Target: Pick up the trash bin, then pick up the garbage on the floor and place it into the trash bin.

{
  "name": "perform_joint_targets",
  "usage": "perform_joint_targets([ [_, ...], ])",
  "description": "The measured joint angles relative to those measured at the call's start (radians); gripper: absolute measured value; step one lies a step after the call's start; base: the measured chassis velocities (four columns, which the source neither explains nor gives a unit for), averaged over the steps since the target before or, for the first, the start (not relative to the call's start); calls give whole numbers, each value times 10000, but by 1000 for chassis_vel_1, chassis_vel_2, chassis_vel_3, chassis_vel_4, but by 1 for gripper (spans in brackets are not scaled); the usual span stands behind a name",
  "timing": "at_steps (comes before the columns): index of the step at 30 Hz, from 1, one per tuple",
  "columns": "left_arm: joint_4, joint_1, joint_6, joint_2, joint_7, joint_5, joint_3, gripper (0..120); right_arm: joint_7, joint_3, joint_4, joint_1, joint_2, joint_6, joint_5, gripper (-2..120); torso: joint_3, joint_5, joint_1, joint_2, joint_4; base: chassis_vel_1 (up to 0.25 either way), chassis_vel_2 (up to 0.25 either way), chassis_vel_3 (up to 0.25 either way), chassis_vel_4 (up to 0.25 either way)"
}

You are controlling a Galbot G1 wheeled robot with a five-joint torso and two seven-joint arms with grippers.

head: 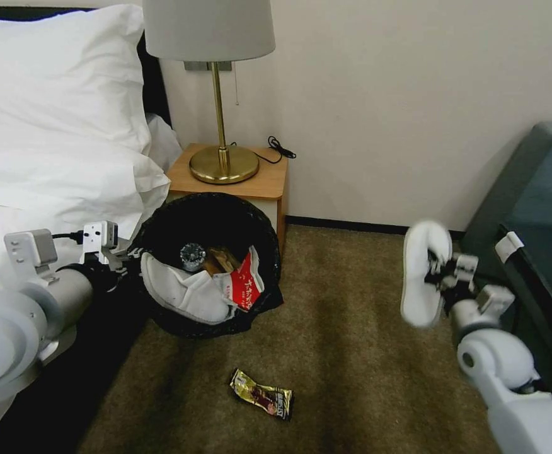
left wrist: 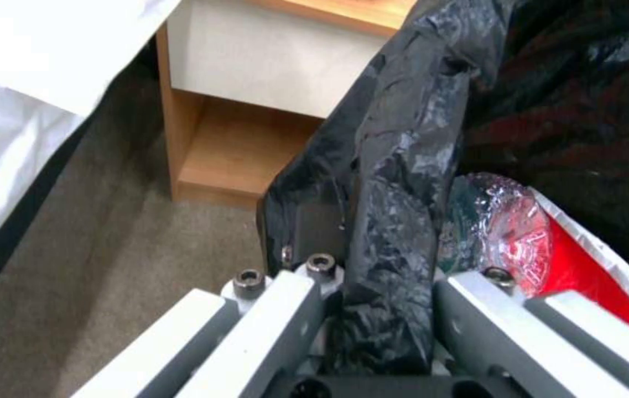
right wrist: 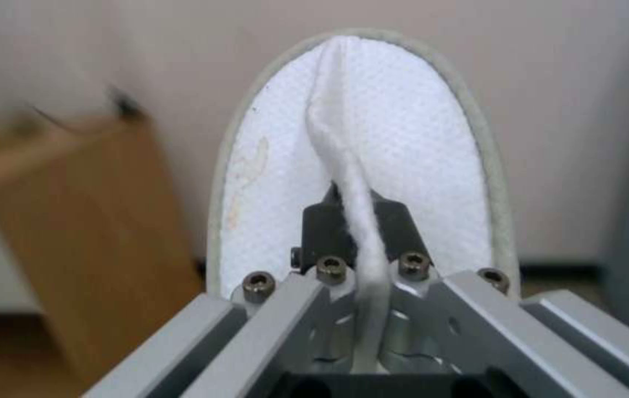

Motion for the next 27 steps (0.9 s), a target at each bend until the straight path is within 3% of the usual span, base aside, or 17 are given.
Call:
perform_joint_targets([
  [3,-25,12,0,44,-6,-56,65,1,-2,-409,854,722,-458,-154,886,0,0,0,0,0,-1,0,0,0,0],
  [12,-61,-44,0,158,-1,-182,361,1,-306,-2208,1728,2950,-1184,-320,2431,0,1,0,1,0,0,0,0,0,0],
  [22,-55,-205,-1,287,104,-280,761,1,-1213,-4012,1819,4942,-1376,-478,3001,0,1,0,0,0,-2,0,0,0,0],
  [27,-12,-253,-1,288,220,-291,839,1,-1577,-5329,1426,6285,-1089,-302,3257,0,1,-2,0,0,2,0,0,0,0],
])
